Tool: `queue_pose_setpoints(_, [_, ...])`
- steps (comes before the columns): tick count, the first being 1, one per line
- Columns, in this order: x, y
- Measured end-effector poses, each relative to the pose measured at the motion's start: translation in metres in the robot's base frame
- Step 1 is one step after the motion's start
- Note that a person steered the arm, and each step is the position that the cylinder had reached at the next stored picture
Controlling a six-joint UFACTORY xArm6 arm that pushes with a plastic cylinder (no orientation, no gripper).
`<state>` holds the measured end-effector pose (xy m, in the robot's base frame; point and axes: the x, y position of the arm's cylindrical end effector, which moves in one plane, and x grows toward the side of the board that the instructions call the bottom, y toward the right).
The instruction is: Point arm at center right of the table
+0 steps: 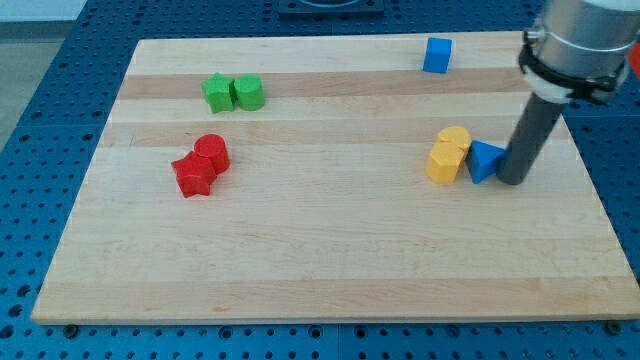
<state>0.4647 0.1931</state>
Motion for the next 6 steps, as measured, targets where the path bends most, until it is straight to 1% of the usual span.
queue_pose_setpoints(1, [0.000,-0.017])
queue_pose_setpoints(2, [-0.001,0.006])
queue_pose_setpoints(3, [-0.010,0.080])
queue_pose_setpoints(4, [-0.051,0.092])
queue_pose_setpoints(5, [-0.079,0.089])
queue_pose_setpoints(6, [-0.064,0.074])
